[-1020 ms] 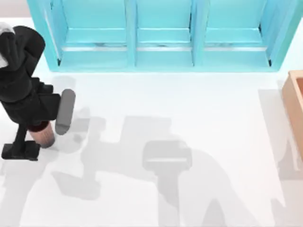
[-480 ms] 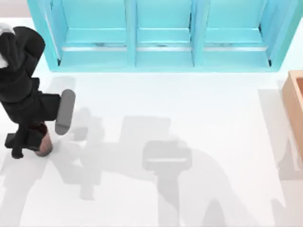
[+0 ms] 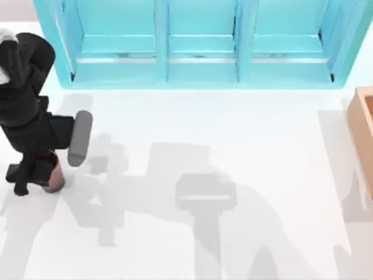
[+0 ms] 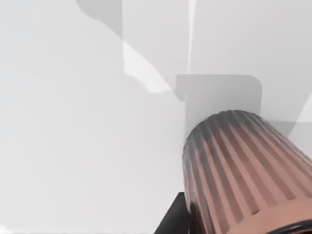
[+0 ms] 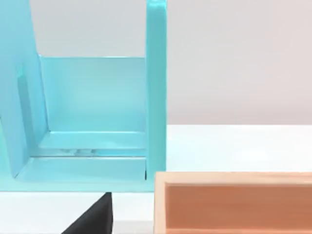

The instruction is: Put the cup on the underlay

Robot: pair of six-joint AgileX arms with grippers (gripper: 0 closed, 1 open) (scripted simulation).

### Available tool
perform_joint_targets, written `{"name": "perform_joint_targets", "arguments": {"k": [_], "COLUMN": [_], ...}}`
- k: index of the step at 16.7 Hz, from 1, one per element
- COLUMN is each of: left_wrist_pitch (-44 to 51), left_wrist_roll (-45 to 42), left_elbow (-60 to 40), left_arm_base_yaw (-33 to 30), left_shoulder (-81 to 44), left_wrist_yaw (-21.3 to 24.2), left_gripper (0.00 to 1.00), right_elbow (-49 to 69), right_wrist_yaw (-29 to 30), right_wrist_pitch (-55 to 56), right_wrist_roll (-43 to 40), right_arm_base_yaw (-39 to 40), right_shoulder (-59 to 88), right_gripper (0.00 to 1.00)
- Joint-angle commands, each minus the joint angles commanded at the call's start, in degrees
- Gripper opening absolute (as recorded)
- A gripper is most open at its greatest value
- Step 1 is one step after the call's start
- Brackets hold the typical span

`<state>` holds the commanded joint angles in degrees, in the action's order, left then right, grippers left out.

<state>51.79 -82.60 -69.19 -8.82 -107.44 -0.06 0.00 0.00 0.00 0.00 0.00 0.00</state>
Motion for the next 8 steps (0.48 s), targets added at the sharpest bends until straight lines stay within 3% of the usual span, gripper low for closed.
{"name": "perform_joint_targets", "arguments": {"k": [5,8], "left_wrist_pitch": [0.0,1.3], "left_wrist_roll": [0.0,3.7], "left_elbow": [0.0,0.2], "left_arm_base_yaw": [0.1,3.7], "left_shoulder": [0.1,1.7], "left_wrist_yaw": [0.0,0.2], "left_gripper": [0.00,0.00], "right_elbow": [0.0,0.0], "right_wrist_yaw": [0.0,0.0], "right_wrist_pitch": [0.0,0.0], "right_wrist_roll": [0.0,0.0], "right_arm_base_yaw": [0.0,0.0], "right_shoulder": [0.0,0.0], "right_gripper": [1.00,1.00]}}
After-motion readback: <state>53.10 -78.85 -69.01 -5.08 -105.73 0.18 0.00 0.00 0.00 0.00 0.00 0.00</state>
